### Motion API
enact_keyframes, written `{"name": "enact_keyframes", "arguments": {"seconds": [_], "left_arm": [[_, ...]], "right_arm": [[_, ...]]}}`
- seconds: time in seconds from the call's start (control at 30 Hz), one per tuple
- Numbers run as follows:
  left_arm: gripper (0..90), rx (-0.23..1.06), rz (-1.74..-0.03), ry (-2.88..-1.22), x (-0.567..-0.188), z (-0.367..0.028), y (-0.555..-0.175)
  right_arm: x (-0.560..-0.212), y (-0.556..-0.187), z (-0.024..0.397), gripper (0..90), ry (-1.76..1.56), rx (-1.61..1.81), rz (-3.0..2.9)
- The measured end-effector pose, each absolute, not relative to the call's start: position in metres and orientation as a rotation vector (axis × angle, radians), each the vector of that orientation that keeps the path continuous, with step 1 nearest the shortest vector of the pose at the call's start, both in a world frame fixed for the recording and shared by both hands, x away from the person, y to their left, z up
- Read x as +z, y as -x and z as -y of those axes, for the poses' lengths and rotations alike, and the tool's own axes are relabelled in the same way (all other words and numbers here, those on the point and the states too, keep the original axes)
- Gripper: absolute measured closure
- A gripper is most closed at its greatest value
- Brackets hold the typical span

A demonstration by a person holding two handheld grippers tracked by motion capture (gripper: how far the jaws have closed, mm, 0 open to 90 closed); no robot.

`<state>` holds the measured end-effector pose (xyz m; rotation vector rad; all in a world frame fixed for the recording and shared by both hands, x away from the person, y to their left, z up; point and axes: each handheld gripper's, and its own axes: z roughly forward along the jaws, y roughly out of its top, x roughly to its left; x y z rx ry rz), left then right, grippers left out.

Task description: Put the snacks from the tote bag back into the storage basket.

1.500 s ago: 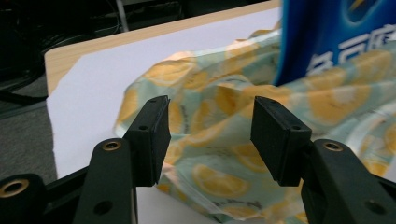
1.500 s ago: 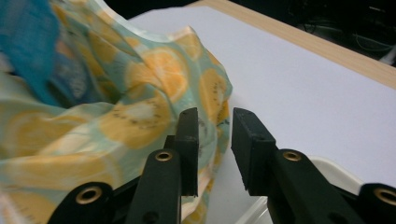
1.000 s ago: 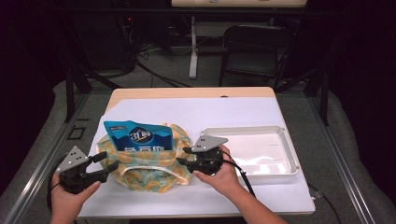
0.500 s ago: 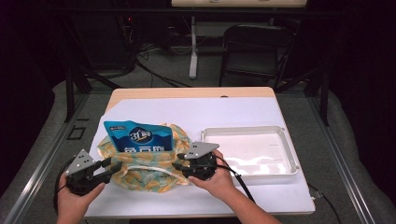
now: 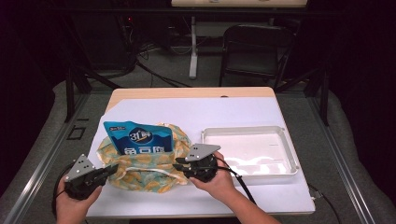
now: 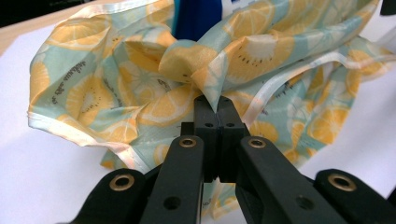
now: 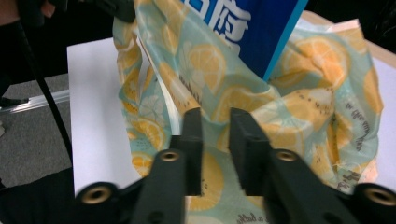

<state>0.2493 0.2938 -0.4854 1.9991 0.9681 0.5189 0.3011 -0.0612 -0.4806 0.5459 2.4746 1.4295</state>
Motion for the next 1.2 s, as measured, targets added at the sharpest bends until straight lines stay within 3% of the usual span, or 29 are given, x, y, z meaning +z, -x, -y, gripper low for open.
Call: {"name": "enact_keyframes", "arguments": {"seconds": [0.2,0.53,0.63,1.0,1.2], "left_arm": [[89.9,0.509,-0.960,-2.009,-0.488,-0.292,-0.246],[90.0,0.502,-0.943,-2.011,-0.488,-0.287,-0.248],[90.0,0.505,-0.941,-2.009,-0.488,-0.287,-0.248],[90.0,0.508,-0.940,-1.997,-0.488,-0.288,-0.248],[90.0,0.489,-0.952,-2.007,-0.491,-0.291,-0.245]], "right_arm": [[-0.478,-0.297,0.059,59.5,-0.500,1.463,-2.446],[-0.484,-0.299,0.049,59.9,-0.455,1.405,-2.450],[-0.487,-0.298,0.047,63.6,-0.428,1.371,-2.460],[-0.490,-0.297,0.049,90.0,-0.388,1.258,-2.520],[-0.489,-0.291,0.051,90.0,-0.387,1.297,-2.562]]}}
